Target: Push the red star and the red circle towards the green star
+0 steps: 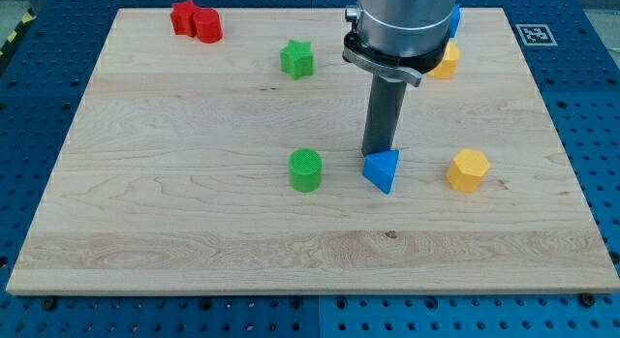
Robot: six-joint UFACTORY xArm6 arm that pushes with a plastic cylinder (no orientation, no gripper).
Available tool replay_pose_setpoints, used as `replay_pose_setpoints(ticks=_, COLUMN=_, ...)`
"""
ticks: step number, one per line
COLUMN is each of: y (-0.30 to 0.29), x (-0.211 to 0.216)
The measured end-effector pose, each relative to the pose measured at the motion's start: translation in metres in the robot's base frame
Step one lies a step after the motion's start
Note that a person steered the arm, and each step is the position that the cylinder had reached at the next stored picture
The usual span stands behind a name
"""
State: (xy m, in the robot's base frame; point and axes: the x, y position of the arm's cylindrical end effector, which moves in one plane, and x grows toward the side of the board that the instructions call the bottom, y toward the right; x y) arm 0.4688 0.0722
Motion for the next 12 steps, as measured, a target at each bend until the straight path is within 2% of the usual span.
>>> replay_pose_setpoints(ticks=1, y=-0.015, x=-0.005)
replay_pose_setpoints(ticks=2, y=-0.070, x=-0.024)
replay_pose_setpoints(ticks=3, y=-0.135, x=-0.060)
replay_pose_setpoints(ticks=5, y=-0.268, x=-0.147)
replay_pose_setpoints(ticks=7, y=-0.343, x=-0.276)
replay_pose_setpoints(ticks=9, y=-0.331, x=-0.277)
replay_pose_setpoints(ticks=11, y=-0.265, x=-0.277)
replay_pose_setpoints(ticks=12, y=-0.254, x=-0.274)
